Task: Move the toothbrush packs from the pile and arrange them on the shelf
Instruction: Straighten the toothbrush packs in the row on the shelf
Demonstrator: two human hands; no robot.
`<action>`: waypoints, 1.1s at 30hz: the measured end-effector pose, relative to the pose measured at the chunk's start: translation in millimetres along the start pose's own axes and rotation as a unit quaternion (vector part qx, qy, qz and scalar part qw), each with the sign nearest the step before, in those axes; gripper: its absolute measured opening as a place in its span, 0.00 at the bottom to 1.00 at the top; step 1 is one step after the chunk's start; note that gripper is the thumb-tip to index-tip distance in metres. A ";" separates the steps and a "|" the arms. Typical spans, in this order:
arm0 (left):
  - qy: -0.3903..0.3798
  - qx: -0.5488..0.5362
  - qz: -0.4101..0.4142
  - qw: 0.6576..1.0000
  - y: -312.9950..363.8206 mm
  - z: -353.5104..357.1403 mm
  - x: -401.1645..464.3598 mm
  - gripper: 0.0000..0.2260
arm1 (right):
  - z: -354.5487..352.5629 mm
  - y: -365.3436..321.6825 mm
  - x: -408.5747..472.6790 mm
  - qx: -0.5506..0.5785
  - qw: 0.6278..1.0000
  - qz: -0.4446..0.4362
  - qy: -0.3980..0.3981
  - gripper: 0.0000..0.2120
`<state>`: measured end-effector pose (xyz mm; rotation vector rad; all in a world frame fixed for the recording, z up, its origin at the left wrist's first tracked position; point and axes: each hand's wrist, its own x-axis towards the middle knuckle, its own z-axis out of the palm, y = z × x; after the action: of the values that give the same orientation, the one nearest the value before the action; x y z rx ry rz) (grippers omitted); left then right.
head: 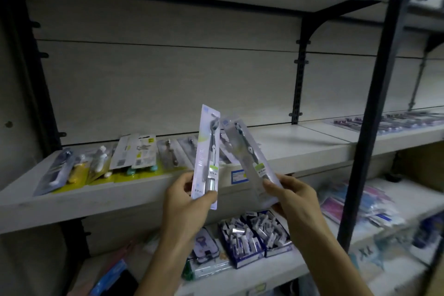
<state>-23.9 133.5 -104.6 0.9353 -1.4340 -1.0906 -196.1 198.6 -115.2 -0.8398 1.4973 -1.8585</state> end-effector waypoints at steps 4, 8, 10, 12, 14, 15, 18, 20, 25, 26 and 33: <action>-0.043 -0.032 -0.022 0.998 0.7 29.9 -4.7 0.15 | -30.6 -8.1 -2.3 -0.017 1.000 -0.004 0.019 0.10; -0.092 -0.052 -0.036 0.994 5.1 74.8 -13.2 0.15 | -74.6 -15.1 -1.9 -0.026 0.999 -0.009 0.039 0.12; -0.126 -0.066 -0.043 0.989 7.6 103.5 -19.0 0.16 | -102.6 -18.3 0.4 -0.034 0.998 -0.011 0.059 0.12; -0.155 -0.078 -0.049 0.984 10.9 136.3 -26.6 0.15 | -134.7 -22.8 4.1 -0.047 0.995 -0.015 0.082 0.12; -0.175 -0.093 -0.052 0.979 13.9 172.1 -35.2 0.16 | -169.1 -28.5 9.6 -0.057 0.993 -0.020 0.102 0.12; -0.184 -0.097 -0.055 0.976 14.5 190.3 -39.8 0.16 | -186.9 -32.2 11.9 -0.062 0.992 -0.018 0.108 0.13; -0.212 -0.097 -0.060 0.971 14.5 245.3 -53.3 0.18 | -243.4 -44.7 17.8 -0.057 0.991 -0.019 0.117 0.14; -0.229 -0.087 -0.061 0.968 16.7 280.7 -63.2 0.20 | -280.8 -52.5 21.4 -0.058 0.990 -0.025 0.123 0.13; -0.255 -0.088 -0.044 0.962 20.1 366.5 -88.9 0.16 | -367.9 -62.8 36.5 -0.078 0.987 -0.028 0.137 0.11; -0.261 -0.089 -0.038 0.960 22.3 381.9 -94.2 0.15 | -383.9 -64.8 39.6 -0.078 0.987 -0.030 0.137 0.11; -0.278 -0.093 -0.044 0.955 32.3 480.5 -110.7 0.14 | -473.3 -79.5 72.7 -0.081 0.987 -0.020 0.137 0.11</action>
<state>-484.3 312.5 -116.8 0.5804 -1.7066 -1.6129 -616.9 440.4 -106.7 -0.7113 1.8323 -1.9644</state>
